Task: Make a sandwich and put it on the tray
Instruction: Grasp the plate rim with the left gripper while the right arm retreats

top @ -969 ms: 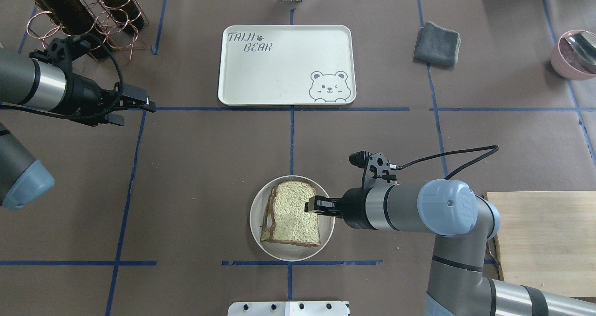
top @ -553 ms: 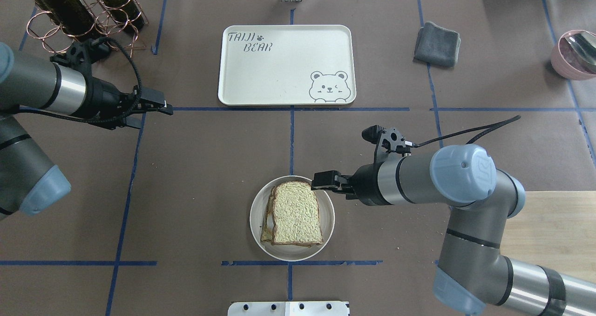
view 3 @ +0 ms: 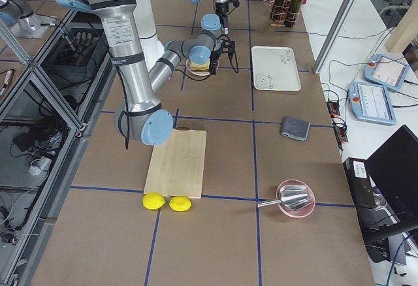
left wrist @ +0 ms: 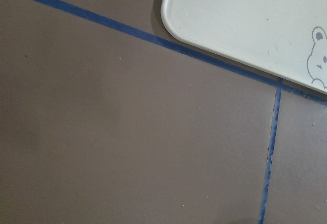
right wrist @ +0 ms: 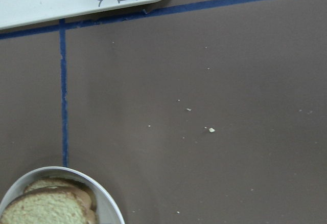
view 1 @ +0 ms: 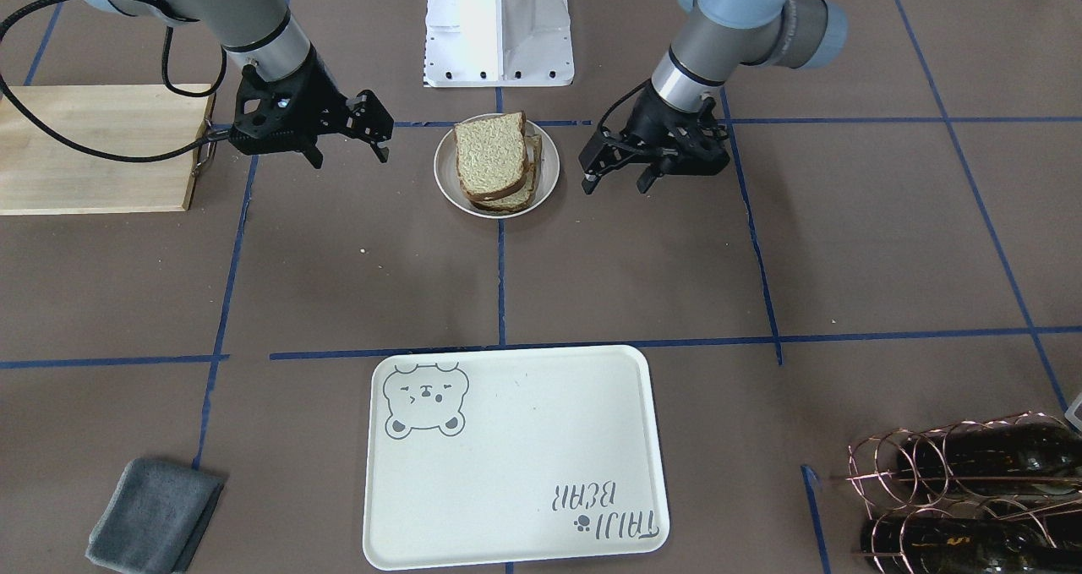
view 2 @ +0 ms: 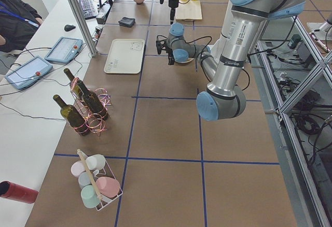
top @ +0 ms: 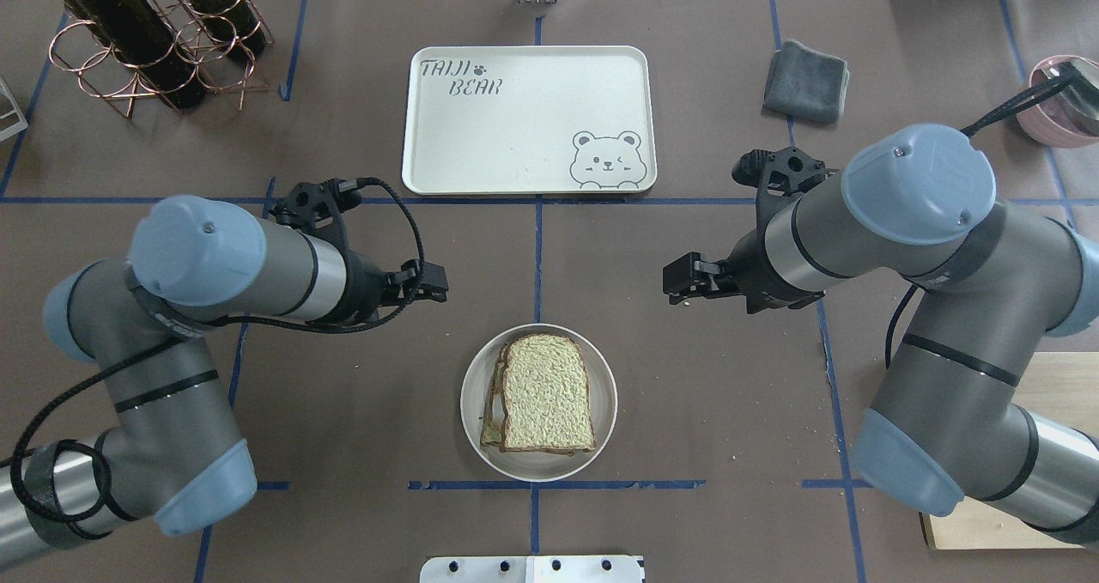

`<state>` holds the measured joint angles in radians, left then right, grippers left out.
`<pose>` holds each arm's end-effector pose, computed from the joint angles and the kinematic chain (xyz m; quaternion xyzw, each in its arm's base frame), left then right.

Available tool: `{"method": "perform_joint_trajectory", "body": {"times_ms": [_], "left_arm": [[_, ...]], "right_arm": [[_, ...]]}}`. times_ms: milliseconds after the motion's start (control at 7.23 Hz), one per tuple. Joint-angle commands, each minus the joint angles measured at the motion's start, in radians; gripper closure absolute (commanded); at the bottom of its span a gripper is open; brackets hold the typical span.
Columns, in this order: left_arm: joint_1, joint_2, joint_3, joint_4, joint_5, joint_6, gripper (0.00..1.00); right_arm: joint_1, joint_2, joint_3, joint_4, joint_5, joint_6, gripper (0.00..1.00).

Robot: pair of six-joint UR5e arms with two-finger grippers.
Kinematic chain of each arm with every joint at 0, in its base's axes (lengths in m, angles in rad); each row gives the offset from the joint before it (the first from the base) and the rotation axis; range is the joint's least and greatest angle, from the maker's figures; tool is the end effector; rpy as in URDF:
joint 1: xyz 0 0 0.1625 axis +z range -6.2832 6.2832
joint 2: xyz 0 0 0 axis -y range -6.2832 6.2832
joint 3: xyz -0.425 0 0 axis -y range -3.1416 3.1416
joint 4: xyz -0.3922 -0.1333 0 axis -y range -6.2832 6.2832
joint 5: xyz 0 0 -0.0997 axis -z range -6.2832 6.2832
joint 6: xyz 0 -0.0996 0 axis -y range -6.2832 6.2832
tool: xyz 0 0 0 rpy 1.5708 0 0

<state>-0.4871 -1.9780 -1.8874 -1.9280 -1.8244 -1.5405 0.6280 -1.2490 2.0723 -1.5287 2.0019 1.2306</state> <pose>0.4744 -0.3738 0.2504 0.0258 0.5212 -0.1292 0.8432 -0.3787 -0.3883 0.2608 0.0188 -0.4529 0.0384 0.8905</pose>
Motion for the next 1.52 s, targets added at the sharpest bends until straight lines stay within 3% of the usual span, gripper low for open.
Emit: {"method": "perform_joint_trajectory", "body": {"times_ms": [0, 138, 692, 969, 1384], "left_arm": [[0.105, -0.044, -0.003, 0.075, 0.068, -0.036, 0.25], [0.122, -0.048, 0.007, 0.075, 0.069, -0.036, 0.32], [0.168, -0.061, 0.065, 0.073, 0.099, -0.036, 0.38], [0.180, -0.070, 0.080, 0.073, 0.099, -0.035, 0.49], [0.180, -0.073, 0.094, 0.069, 0.097, -0.035, 0.55]], "right_arm": [[0.047, -0.013, 0.034, -0.074, 0.026, -0.088, 0.00], [0.056, -0.013, 0.034, -0.074, 0.050, -0.088, 0.00], [0.058, -0.013, 0.035, -0.073, 0.054, -0.089, 0.00], [0.058, -0.013, 0.037, -0.073, 0.054, -0.088, 0.00], [0.061, -0.009, 0.037, -0.073, 0.058, -0.088, 0.00]]}}
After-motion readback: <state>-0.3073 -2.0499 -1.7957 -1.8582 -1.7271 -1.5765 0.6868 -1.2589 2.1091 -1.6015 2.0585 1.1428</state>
